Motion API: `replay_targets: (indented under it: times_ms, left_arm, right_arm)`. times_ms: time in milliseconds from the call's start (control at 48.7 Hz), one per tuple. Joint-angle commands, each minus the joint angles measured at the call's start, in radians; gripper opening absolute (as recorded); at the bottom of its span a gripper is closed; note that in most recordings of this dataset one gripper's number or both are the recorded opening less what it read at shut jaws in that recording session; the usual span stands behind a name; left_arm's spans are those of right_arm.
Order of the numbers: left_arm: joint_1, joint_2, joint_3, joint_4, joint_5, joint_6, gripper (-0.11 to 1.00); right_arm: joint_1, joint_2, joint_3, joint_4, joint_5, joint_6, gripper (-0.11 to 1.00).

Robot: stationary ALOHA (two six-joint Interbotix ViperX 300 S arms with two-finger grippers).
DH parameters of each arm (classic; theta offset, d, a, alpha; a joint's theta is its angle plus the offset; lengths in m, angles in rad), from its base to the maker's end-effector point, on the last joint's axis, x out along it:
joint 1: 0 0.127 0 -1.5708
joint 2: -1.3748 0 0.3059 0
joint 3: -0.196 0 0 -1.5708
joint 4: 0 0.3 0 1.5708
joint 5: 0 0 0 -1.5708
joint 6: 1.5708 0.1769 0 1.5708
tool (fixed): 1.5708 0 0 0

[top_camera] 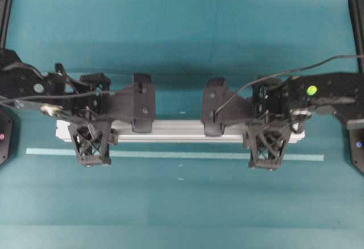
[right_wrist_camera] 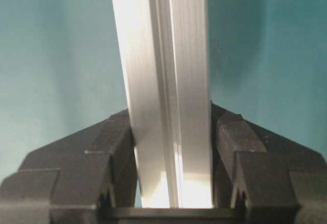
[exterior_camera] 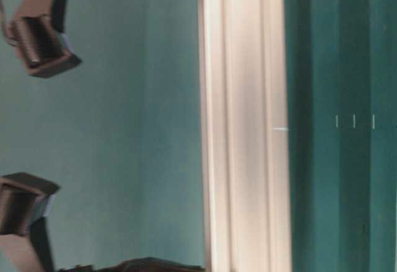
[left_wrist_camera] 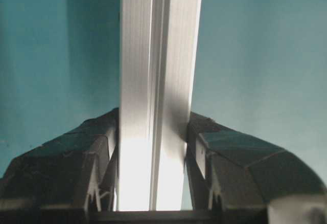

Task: Lift the metal rail with both hands.
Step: 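Lower the rail with both grippers onto the table, parallel to strip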

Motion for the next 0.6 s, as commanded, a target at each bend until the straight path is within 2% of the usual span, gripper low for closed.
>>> replay_targets:
  times_ms: [0, 575]
  left_arm:
    - [0.015, 0.003, 0.002, 0.003, -0.041, 0.005, 0.31]
    - [0.026, 0.075, 0.097, 0.003, -0.199, 0.023, 0.31]
  right_arm:
    - [0.006, 0.009, 0.002, 0.014, -0.046, 0.005, 0.39]
    - [0.006, 0.035, 0.135, 0.014, -0.268, 0.026, 0.39]
